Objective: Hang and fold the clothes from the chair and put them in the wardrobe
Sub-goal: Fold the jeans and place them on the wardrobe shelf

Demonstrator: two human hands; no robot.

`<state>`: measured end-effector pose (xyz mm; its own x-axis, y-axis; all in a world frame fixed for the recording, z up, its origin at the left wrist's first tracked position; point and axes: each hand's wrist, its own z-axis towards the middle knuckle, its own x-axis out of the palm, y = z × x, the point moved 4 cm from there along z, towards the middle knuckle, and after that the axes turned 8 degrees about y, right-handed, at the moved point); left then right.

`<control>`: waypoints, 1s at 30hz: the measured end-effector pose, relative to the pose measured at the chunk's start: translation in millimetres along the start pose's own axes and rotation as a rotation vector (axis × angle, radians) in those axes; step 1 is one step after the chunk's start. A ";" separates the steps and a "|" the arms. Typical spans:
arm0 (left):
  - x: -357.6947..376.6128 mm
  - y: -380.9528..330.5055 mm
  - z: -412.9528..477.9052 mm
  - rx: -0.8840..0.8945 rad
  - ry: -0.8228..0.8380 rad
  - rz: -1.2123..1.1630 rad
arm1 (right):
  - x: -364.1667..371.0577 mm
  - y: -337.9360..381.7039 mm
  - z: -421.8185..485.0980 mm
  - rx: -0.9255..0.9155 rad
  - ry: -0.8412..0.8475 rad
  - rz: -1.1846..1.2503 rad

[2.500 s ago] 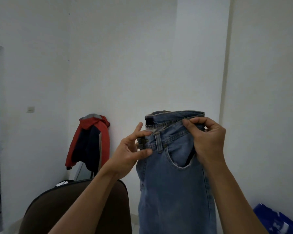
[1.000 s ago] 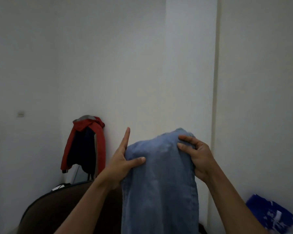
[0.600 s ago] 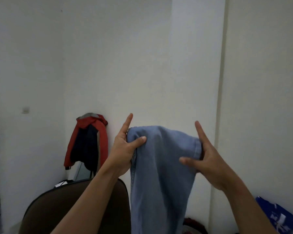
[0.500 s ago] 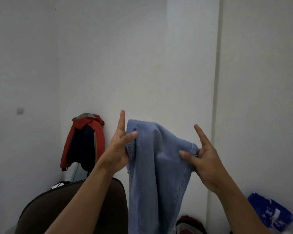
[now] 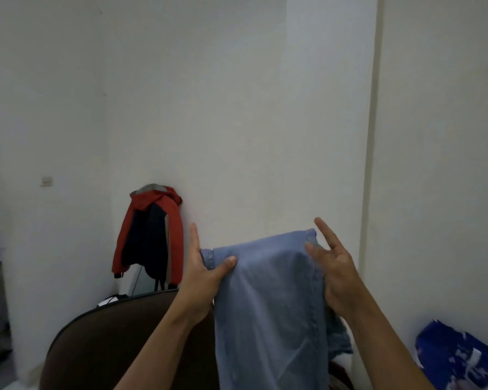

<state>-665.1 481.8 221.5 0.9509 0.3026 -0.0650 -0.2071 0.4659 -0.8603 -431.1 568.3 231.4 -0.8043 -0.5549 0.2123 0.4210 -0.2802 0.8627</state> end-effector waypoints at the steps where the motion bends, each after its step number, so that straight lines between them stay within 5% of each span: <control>1: 1.5 -6.6 5.6 0.024 -0.014 -0.014 | 0.4 5.7 -0.7 -0.007 0.116 -0.040; 3: 6.0 -17.9 13.8 0.055 -0.028 -0.052 | -0.3 10.9 -6.4 -0.002 0.270 -0.306; 5: 9.9 -25.7 19.5 0.075 0.018 -0.096 | -4.7 12.7 -9.4 -0.018 0.249 -0.512; 10: 13.4 -32.5 21.6 0.096 0.294 -0.016 | -9.9 33.5 11.1 -0.123 -0.140 -0.169; 13: 12.7 -33.8 14.5 0.104 0.319 0.114 | 1.6 36.6 18.8 -0.117 -0.098 -0.126; 16: 6.4 -41.1 19.5 0.159 0.210 0.055 | 12.8 37.7 20.0 -0.114 0.133 -0.056; 19: 1.4 -56.9 34.5 0.207 0.103 0.045 | 19.9 43.1 19.4 -0.134 0.265 -0.373; 21: -1.0 -65.3 44.8 0.198 0.095 -0.011 | 21.9 53.3 19.4 -0.204 0.169 -0.517; 25: 2.5 -69.0 51.5 0.152 0.259 -0.131 | 10.1 91.0 25.7 -0.339 -0.101 -0.387; 30: 10.0 -76.0 49.6 0.222 0.221 0.009 | 11.0 91.2 44.1 -0.310 -0.106 -0.356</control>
<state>-651.3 490.5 311.3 0.9707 0.1305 -0.2017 -0.2378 0.6413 -0.7295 -420.0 571.2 332.6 -0.9526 -0.3040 -0.0119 0.2039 -0.6672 0.7164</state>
